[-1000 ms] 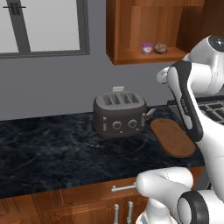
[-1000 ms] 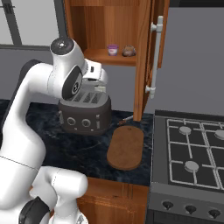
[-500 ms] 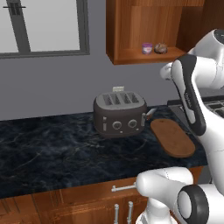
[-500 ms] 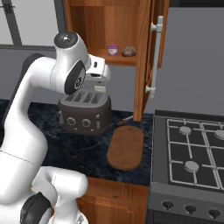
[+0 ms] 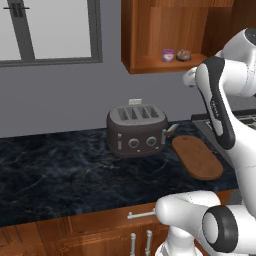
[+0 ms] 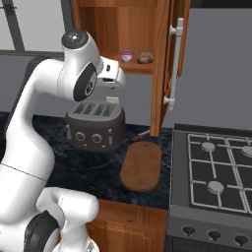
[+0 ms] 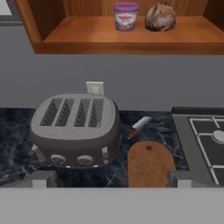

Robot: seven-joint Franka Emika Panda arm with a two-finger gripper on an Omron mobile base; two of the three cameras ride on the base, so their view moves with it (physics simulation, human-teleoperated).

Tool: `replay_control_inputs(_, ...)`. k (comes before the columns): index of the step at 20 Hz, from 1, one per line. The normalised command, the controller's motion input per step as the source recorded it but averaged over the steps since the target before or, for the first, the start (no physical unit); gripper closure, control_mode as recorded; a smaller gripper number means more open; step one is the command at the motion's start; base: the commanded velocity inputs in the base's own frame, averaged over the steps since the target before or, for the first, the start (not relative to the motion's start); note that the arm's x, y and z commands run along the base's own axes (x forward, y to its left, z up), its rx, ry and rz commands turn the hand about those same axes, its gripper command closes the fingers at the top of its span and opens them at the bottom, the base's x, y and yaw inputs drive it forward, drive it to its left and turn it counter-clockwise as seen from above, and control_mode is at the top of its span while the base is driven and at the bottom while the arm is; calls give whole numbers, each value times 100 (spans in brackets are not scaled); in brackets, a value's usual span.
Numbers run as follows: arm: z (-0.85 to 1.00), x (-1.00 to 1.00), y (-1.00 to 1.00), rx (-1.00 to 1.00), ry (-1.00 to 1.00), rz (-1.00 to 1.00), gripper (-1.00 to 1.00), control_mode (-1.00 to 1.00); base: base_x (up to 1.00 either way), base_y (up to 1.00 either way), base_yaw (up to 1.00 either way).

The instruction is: Pick the bread, place it on the cutting board, pick the jam, place it on the counter, and close the cabinet.

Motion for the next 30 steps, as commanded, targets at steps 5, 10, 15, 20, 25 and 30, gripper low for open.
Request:
replay_control_inputs(5, 5, 1, 0, 0, -10, 0, -100, -100, 0, 0, 0)
replay_control_inputs(10, 1, 1, 0, 0, -11, 0, -100, -100, 0, 0, 0)
replay_control_inputs(15, 6, 9, 0, 0, -3, 0, -100, -100, 0, 0, 0)
replay_control_inputs(20, 18, 15, 0, 0, 0, 0, -100, -100, 0, 0, 0)
replay_control_inputs(25, 20, 16, 0, 0, 0, 0, -100, -100, 0, 0, 0)
replay_control_inputs(30, 12, 18, 0, 0, 0, 0, -100, -100, 0, 0, 0)
